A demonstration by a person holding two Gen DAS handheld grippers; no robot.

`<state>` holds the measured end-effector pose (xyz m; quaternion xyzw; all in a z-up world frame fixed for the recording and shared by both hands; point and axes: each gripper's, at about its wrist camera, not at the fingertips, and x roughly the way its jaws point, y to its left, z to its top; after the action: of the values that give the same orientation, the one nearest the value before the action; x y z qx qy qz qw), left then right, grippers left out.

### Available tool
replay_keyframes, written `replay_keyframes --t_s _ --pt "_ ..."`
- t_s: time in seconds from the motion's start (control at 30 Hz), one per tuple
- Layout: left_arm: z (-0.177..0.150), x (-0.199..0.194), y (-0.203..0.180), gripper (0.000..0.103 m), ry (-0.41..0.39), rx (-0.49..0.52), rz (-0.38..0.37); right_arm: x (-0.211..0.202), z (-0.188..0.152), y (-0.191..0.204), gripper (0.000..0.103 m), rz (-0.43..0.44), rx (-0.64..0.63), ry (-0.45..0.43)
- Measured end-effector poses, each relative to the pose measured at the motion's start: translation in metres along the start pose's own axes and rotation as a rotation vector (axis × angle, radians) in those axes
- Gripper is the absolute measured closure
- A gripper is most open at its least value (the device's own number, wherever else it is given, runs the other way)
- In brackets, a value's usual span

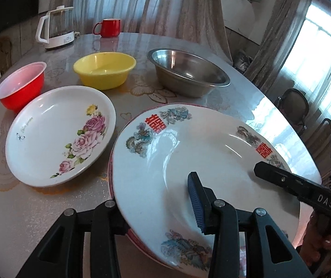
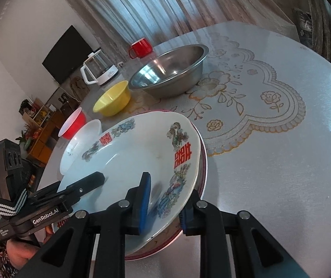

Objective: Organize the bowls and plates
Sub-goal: 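Lower the red-character plate onto the pink-rimmed floral plate with the right tool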

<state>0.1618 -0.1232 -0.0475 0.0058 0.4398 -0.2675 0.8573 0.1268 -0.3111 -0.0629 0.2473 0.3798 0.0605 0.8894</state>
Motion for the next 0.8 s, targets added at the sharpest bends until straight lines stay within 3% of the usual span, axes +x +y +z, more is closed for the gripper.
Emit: replay_keyframes --t_s 0.4,0.8 --pt "-0.013 -0.014 -0.008 0.06 -0.003 0.05 0.077 -0.004 0.002 0.001 0.083 -0.073 0.01 0.022" --pt "-0.02 -0.025 -0.007 0.06 0.005 0.018 0.043 -0.017 -0.006 0.001 0.081 -0.052 0.043 0.018"
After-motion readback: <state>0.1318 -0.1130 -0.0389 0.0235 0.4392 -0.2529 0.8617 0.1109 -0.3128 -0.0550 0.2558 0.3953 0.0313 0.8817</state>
